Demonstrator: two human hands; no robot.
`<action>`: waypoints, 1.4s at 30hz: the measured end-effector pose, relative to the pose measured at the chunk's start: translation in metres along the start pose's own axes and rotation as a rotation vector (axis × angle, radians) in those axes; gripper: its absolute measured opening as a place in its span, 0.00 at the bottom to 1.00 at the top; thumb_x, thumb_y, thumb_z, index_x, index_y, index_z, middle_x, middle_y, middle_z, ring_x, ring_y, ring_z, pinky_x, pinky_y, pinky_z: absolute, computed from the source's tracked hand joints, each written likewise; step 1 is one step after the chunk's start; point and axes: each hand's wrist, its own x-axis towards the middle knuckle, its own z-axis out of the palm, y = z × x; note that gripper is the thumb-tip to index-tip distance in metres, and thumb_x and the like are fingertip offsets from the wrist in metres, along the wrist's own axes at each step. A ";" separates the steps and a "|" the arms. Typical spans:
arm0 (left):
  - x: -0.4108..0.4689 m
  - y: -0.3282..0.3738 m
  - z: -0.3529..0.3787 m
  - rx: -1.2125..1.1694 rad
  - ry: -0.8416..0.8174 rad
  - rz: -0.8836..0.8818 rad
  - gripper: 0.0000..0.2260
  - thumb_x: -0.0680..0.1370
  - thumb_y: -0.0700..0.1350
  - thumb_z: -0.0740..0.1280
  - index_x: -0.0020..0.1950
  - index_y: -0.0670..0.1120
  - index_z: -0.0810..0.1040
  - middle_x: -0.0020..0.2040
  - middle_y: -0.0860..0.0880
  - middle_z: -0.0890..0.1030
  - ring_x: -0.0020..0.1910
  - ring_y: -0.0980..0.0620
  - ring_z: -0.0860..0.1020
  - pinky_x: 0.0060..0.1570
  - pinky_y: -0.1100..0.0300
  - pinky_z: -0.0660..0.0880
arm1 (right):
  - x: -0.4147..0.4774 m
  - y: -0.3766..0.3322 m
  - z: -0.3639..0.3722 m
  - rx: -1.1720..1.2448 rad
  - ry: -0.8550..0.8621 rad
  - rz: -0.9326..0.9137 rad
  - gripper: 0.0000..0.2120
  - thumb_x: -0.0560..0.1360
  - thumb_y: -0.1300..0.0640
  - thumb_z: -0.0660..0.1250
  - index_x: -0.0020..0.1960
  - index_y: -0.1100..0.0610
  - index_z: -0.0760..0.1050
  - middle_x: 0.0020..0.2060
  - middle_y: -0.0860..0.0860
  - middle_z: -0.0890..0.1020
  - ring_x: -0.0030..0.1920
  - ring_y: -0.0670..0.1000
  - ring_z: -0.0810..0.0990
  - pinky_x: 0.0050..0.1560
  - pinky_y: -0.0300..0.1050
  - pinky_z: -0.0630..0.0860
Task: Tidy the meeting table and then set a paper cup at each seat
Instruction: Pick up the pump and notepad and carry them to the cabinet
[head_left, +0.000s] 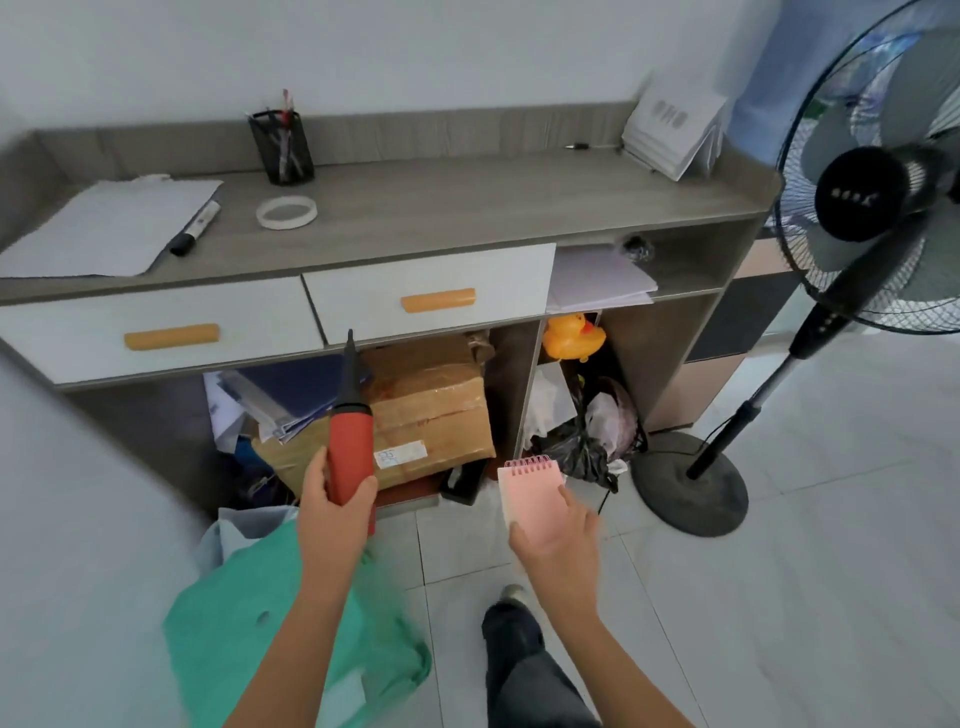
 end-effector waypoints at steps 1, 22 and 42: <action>0.015 0.016 0.011 0.008 0.016 0.043 0.27 0.74 0.41 0.66 0.71 0.48 0.61 0.66 0.43 0.71 0.53 0.50 0.70 0.57 0.52 0.70 | 0.021 -0.006 0.000 0.016 0.008 -0.004 0.36 0.66 0.50 0.72 0.70 0.52 0.59 0.58 0.52 0.67 0.52 0.49 0.66 0.53 0.45 0.70; 0.268 0.175 0.111 0.362 0.190 0.260 0.25 0.73 0.47 0.66 0.69 0.48 0.63 0.59 0.44 0.75 0.52 0.42 0.74 0.50 0.48 0.74 | 0.291 -0.190 -0.019 0.135 0.005 -0.511 0.36 0.66 0.47 0.72 0.69 0.53 0.60 0.53 0.45 0.63 0.52 0.43 0.64 0.51 0.38 0.66; 0.337 0.160 0.115 0.489 0.361 0.266 0.24 0.72 0.48 0.68 0.66 0.44 0.69 0.67 0.39 0.68 0.61 0.40 0.71 0.54 0.49 0.72 | 0.377 -0.314 0.116 -0.259 -0.204 -0.361 0.36 0.68 0.44 0.66 0.71 0.49 0.55 0.64 0.57 0.67 0.64 0.58 0.66 0.63 0.51 0.64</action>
